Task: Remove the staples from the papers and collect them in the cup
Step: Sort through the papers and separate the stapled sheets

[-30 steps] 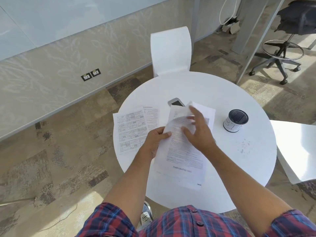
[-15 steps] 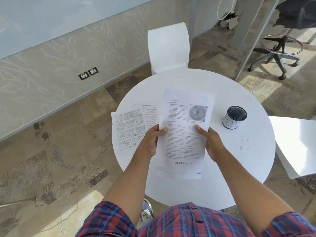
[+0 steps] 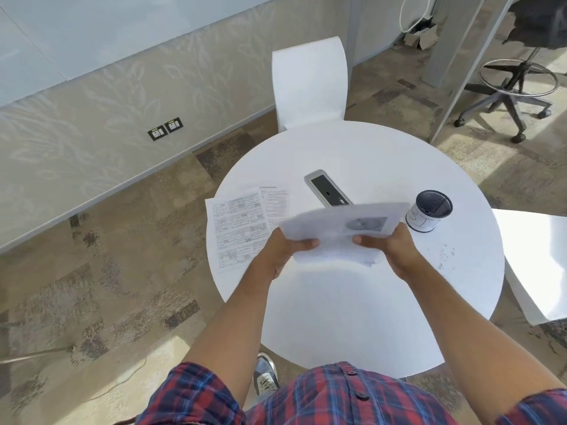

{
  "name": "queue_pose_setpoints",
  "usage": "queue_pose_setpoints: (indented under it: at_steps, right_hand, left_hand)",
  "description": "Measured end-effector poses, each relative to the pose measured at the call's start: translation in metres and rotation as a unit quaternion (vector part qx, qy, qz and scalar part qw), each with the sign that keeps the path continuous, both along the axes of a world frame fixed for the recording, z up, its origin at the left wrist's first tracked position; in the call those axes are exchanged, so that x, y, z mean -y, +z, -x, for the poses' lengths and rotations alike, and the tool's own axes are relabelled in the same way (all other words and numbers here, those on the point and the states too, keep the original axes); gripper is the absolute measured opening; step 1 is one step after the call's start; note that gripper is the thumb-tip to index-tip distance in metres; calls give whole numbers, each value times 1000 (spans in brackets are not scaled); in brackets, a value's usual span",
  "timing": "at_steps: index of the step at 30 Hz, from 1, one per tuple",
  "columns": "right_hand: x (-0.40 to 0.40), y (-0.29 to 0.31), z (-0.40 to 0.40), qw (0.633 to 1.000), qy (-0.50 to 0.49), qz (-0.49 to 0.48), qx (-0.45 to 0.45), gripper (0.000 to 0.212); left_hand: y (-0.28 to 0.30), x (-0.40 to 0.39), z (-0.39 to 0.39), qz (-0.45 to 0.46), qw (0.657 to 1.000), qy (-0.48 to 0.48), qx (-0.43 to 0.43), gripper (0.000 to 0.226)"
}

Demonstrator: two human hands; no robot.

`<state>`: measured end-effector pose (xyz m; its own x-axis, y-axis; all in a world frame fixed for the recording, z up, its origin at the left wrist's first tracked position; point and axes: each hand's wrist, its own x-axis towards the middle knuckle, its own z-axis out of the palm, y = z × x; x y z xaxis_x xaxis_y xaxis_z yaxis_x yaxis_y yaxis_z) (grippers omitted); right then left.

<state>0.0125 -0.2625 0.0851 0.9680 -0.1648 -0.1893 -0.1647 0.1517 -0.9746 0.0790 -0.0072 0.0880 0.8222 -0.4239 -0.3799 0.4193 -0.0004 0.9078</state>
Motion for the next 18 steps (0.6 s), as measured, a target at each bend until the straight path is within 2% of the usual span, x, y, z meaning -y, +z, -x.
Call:
queue_pose_setpoints:
  at_steps: [4,8,12,15,16,18]
  right_hand:
    - [-2,-24,18,997,38,52,-41,41]
    - [-3,-45,29,996,32,62,-52,32]
    - [-7,-44,26,998,1,38,-58,25]
    - [-14,-48,22,993,-27,85,-82,17]
    - [-16,-51,20,989,-35,107,-95,15]
    - [-21,-56,17,986,-55,106,-120,19]
  left_hand:
    - [-20,-1,9,-61,998,-29,-2,56]
    - [-35,-1,19,-113,993,-13,-9,44]
    - [-31,-1,15,-110,994,-1,-4,39]
    - [-30,-2,7,-129,991,-13,17,27]
    - [-33,-5,3,-161,986,-3,33,29]
    - [-43,-14,-4,-278,958,4,67,50]
